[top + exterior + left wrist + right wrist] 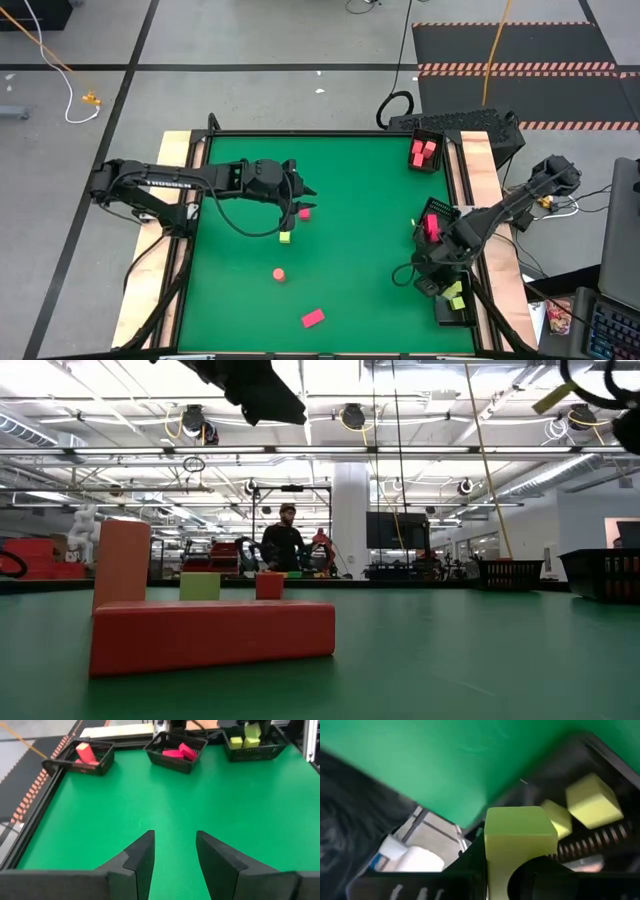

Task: Sort & place blocks by color
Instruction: Put the left yellow block into the bottom right black bin, then put the top red block into the middle right black bin

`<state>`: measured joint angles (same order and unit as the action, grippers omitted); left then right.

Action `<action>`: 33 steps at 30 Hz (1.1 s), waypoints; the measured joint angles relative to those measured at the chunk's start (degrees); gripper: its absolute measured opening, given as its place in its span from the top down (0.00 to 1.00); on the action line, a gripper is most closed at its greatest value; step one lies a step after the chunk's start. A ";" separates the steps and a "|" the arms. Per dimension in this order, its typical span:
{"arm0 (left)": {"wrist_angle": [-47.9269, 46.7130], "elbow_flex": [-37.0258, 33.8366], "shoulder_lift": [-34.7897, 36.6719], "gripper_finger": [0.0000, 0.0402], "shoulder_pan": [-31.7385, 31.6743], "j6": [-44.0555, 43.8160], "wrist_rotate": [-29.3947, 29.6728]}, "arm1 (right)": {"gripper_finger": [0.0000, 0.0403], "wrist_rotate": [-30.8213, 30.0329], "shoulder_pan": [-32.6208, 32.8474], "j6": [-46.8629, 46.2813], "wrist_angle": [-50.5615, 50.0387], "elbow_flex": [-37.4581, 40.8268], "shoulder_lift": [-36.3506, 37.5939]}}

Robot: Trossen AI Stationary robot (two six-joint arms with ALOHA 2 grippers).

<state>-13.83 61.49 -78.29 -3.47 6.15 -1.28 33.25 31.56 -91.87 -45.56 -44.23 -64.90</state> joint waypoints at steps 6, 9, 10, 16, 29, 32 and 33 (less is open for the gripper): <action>-4.31 -0.02 0.65 0.63 -1.16 0.86 0.13 | 0.90 0.04 3.91 -12.04 -3.28 0.00 0.00; -5.26 -0.04 0.89 0.63 -1.48 1.32 0.34 | 0.90 -0.33 5.03 -14.55 -3.54 0.00 -0.02; -5.78 -0.04 0.91 0.63 -1.57 1.64 0.35 | 0.89 -0.42 5.36 -15.08 -3.61 0.00 -0.02; -5.25 -0.03 0.89 0.63 -1.73 3.20 0.39 | 0.80 -1.85 6.50 -15.40 -3.54 0.00 -0.02; -6.42 -0.04 0.89 0.63 -1.76 1.67 0.42 | 0.57 -3.47 6.50 -8.80 -3.48 0.04 -0.02; -12.49 -0.04 1.47 0.63 -1.76 -2.64 0.39 | 0.57 -5.99 6.49 -5.90 -0.57 0.04 0.33; -14.29 -0.04 1.62 0.63 -1.76 -3.80 0.39 | 0.57 -7.72 6.41 -5.03 1.09 0.04 0.67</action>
<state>-28.12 61.45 -76.67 -5.23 2.35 -0.89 25.53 37.97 -96.90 -44.47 -44.18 -64.24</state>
